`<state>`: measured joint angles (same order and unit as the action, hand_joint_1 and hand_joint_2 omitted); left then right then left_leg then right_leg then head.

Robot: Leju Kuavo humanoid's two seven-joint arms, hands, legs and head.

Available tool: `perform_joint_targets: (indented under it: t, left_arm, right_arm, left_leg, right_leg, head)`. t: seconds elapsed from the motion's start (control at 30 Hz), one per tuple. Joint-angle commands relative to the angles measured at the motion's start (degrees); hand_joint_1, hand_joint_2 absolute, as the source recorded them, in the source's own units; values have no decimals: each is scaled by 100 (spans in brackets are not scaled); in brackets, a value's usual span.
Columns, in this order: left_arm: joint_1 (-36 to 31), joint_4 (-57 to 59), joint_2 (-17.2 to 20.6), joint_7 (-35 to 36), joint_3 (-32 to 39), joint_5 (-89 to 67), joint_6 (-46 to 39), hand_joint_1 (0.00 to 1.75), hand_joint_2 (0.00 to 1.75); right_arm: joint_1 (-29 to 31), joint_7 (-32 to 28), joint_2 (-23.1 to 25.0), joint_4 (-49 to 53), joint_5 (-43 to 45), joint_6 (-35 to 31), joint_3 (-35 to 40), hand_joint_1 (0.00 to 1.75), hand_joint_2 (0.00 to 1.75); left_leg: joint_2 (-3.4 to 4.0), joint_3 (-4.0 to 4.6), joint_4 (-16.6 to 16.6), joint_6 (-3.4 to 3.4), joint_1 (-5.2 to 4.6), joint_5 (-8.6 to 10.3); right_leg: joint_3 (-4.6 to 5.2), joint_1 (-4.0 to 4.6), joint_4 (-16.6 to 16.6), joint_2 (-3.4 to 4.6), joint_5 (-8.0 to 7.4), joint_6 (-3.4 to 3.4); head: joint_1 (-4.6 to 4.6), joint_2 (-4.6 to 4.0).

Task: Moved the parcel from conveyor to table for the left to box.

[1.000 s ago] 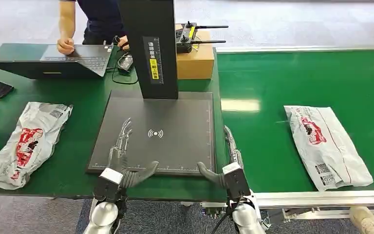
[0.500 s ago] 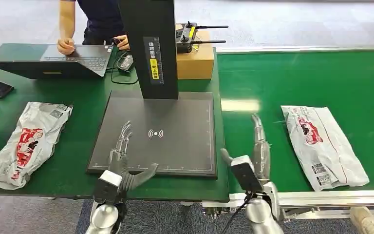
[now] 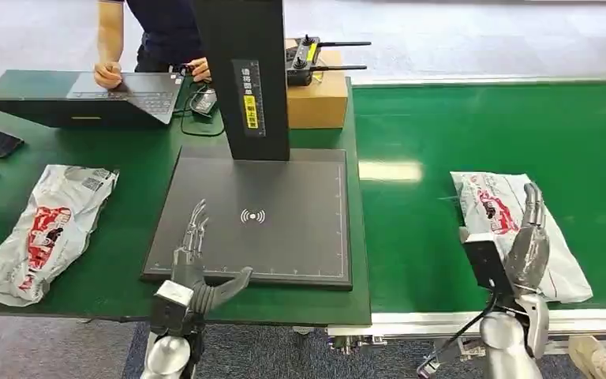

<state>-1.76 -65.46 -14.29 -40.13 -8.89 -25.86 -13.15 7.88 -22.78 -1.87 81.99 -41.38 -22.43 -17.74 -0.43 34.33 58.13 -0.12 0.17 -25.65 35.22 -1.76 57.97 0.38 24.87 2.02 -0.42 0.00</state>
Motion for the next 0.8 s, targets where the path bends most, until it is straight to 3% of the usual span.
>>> perform_joint_targets:
  t: [0.03,0.27,0.8]
  left_arm:
    - [-404,780,159,13,-393,154,-150,0,175]
    - [-96,458,96,13,-163,39,-117,0,175]
    - [-105,376,-13,31,-47,-80,-83,0,175]
  right_arm:
    - [580,-214,-1032,-2700,343,183,-1447,0,175]
    - [1717,-243,-1439,-4680,93,-108,-1278,0,175]
    - [2366,-99,-1328,-5505,-138,-41,-1030,0,175]
  left_leg:
    - [-20,-26,-15,1,5,5]
    - [26,-17,-7,6,-7,-8]
    - [20,-25,-10,5,-5,-4]
  right_leg:
    - [-40,8,-25,-27,-2,-11]
    - [-15,-5,-11,23,-9,-7]
    - [-22,-1,-10,13,-7,-16]
  head:
    - [2,0]
    - [-2,0]
    - [0,0]
